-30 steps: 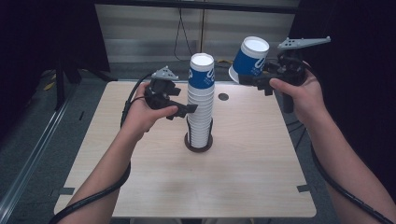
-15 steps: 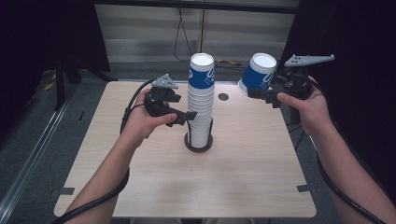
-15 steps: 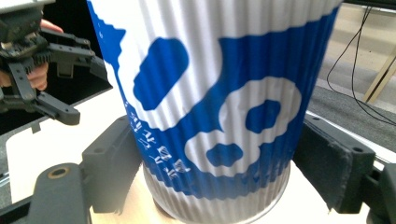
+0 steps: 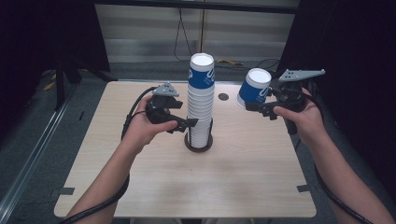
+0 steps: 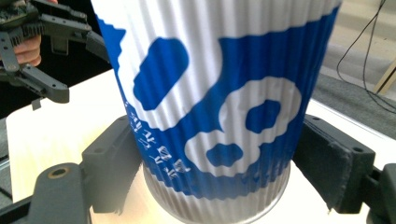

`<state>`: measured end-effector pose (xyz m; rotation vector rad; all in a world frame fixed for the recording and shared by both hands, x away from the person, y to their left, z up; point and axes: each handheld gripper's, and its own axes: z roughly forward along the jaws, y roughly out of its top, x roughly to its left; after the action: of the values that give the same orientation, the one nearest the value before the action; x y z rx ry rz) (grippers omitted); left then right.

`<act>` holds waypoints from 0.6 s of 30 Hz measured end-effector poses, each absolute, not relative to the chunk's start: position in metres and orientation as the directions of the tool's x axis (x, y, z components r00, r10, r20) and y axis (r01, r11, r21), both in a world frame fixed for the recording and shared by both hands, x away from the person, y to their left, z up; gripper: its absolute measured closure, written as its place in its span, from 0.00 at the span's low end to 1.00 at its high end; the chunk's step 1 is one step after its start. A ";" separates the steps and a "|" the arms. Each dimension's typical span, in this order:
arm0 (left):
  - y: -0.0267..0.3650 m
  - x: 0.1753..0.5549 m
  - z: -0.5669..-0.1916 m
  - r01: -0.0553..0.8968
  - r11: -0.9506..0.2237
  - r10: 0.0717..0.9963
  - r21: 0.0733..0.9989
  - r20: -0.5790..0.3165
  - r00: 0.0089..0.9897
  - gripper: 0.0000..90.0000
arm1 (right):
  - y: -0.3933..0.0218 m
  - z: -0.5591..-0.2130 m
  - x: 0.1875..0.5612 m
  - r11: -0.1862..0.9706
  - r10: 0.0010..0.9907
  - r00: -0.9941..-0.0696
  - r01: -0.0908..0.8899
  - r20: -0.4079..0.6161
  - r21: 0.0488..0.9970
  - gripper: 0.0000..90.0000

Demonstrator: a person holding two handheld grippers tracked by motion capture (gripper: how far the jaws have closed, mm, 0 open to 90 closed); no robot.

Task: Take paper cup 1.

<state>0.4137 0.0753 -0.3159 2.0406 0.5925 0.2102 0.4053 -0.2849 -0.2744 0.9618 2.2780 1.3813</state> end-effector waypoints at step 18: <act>0.074 0.404 -0.333 0.331 -0.410 0.459 0.850 -0.121 0.880 0.18 | -0.286 -0.303 0.396 0.357 0.653 -0.754 0.386 0.068 0.851 0.21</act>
<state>0.4037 0.0738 -0.3332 2.0338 0.5730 0.1589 0.3961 -0.2858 -0.3029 0.9236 2.3405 1.3503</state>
